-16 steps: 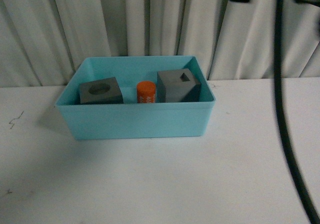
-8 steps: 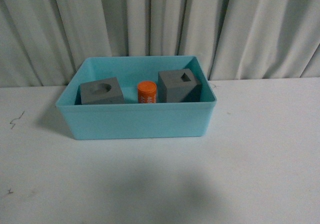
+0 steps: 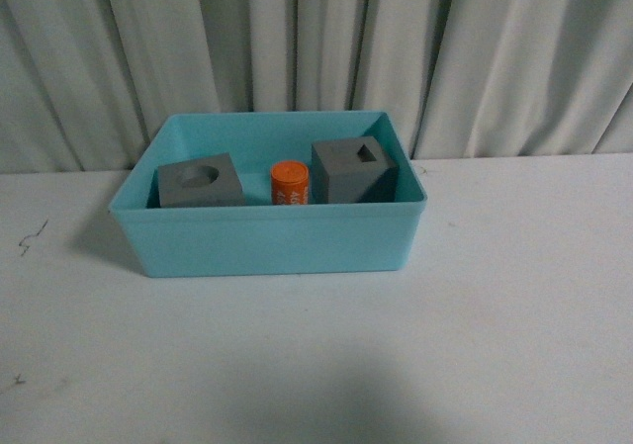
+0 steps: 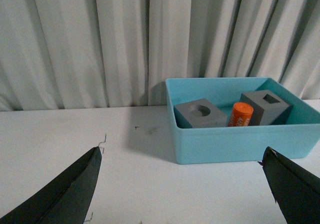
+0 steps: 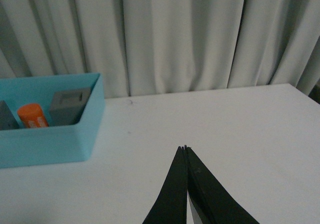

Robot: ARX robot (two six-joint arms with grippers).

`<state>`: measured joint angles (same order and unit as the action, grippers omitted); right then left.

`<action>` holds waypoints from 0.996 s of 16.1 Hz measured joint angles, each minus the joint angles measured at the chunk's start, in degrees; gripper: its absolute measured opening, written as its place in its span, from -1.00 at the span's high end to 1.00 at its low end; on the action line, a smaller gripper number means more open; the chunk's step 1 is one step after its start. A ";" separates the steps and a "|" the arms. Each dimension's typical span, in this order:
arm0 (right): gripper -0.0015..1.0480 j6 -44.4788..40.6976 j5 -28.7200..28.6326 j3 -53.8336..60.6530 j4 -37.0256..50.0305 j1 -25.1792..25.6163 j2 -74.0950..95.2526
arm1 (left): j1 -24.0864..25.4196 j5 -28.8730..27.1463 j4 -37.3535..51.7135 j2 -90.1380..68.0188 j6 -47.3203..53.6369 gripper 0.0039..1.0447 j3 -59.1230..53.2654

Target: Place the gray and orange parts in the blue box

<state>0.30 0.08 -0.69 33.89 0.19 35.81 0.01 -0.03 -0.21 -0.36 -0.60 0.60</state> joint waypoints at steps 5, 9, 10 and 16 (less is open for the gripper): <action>0.96 0.02 -0.04 0.02 -7.93 -0.17 -9.57 | 0.00 0.00 0.00 0.00 -0.02 -0.88 0.00; 0.96 0.02 -0.04 0.02 -13.05 -0.17 -15.12 | 0.00 0.00 0.00 0.00 -0.02 -0.88 0.00; 0.96 0.02 -0.02 0.02 -14.60 -0.17 -16.44 | 0.00 0.00 0.02 0.00 -0.02 -0.88 0.00; 0.96 0.02 -0.04 0.02 -21.22 -0.17 -23.37 | 0.00 0.00 0.02 0.00 -0.02 -0.88 0.00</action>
<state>0.32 0.03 -0.67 12.67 0.01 12.45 0.01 -0.03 -0.19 -0.36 -0.62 0.60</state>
